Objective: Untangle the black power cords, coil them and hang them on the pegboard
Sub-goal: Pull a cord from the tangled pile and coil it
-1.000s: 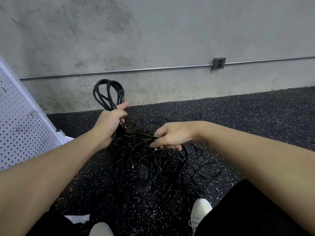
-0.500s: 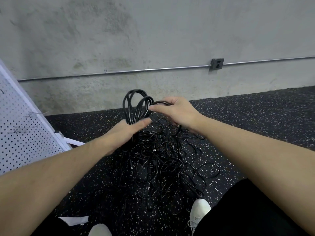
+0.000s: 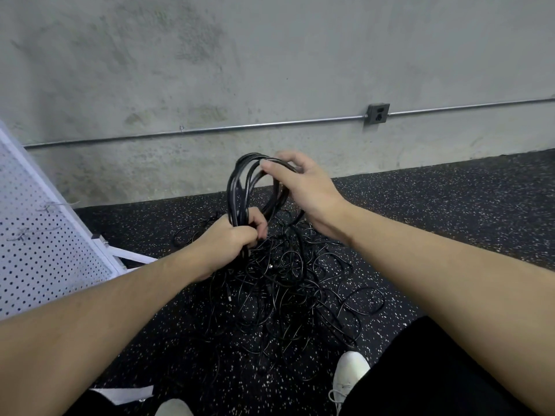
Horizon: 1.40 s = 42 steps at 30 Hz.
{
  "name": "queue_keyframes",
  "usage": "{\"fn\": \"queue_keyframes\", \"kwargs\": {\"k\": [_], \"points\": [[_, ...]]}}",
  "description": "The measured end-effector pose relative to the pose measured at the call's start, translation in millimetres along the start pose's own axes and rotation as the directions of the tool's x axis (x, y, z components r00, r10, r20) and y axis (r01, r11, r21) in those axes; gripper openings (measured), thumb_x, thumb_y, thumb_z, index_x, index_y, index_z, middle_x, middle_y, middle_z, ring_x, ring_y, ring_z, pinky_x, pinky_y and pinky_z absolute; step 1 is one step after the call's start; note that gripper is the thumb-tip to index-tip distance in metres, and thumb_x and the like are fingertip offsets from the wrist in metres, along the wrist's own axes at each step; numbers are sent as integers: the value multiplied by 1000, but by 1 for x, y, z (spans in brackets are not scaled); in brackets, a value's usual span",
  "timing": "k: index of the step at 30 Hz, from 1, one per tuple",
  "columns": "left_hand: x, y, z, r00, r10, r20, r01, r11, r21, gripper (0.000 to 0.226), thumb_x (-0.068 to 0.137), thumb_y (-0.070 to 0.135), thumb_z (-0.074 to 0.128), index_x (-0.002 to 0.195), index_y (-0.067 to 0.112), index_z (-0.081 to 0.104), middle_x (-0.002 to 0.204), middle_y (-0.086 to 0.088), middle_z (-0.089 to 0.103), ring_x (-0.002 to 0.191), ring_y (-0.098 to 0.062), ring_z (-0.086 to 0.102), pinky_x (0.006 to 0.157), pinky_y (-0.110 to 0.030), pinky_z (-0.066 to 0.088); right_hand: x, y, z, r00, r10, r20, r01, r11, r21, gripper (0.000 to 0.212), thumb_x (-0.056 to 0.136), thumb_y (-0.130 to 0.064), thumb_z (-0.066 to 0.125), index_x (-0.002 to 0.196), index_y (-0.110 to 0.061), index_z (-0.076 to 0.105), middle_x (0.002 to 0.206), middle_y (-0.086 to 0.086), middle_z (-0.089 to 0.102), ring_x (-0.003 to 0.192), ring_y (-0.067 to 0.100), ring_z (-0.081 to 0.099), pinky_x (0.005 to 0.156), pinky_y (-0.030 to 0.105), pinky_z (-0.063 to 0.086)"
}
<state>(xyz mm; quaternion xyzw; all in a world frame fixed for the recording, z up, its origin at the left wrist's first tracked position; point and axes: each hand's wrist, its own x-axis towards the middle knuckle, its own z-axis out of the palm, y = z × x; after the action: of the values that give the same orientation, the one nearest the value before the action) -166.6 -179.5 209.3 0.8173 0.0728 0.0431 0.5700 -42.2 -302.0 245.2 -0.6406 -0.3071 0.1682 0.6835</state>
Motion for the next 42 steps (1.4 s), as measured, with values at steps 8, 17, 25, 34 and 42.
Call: {"fn": "queue_keyframes", "kwargs": {"k": [8,17,25,34,42], "points": [[2,0,6,999,-11,53,17,993,-120,16,71,8,48,61,20,53,93,-11,70,73,-15,60,62,-28,49,-4,1,5,925,356,131,-378,898,227,44,89,-51,71,89,-8,63,69,6,68,72,22,69,77,36,58],[4,-6,-6,995,-94,43,100,980,-174,30,85,-7,46,66,9,64,112,17,73,95,5,69,73,-18,52,1,-12,14,909,409,82,-400,799,450,45,95,-47,66,70,-23,37,52,-9,27,40,4,20,35,16,19],[-8,22,-1,966,-120,228,199,911,-362,42,79,-6,26,58,2,61,71,-10,70,64,-16,62,58,-20,49,5,-15,12,892,422,158,-428,682,593,46,99,-47,59,70,-22,35,51,-11,23,37,1,18,30,12,18],[-3,22,6,925,-88,370,286,803,-523,67,69,5,40,127,13,72,79,-3,45,65,-14,43,76,-36,57,5,-7,9,947,321,-6,-295,878,378,47,100,-56,51,70,-21,42,53,-8,37,45,7,34,42,19,36],[3,8,-1,990,-131,45,134,833,-537,67,73,4,45,136,19,65,78,0,43,62,-10,43,62,-28,45,-11,23,-2,754,549,360,-545,829,-123,51,103,-35,18,116,-14,63,114,10,75,112,26,65,111,55,42]]}}
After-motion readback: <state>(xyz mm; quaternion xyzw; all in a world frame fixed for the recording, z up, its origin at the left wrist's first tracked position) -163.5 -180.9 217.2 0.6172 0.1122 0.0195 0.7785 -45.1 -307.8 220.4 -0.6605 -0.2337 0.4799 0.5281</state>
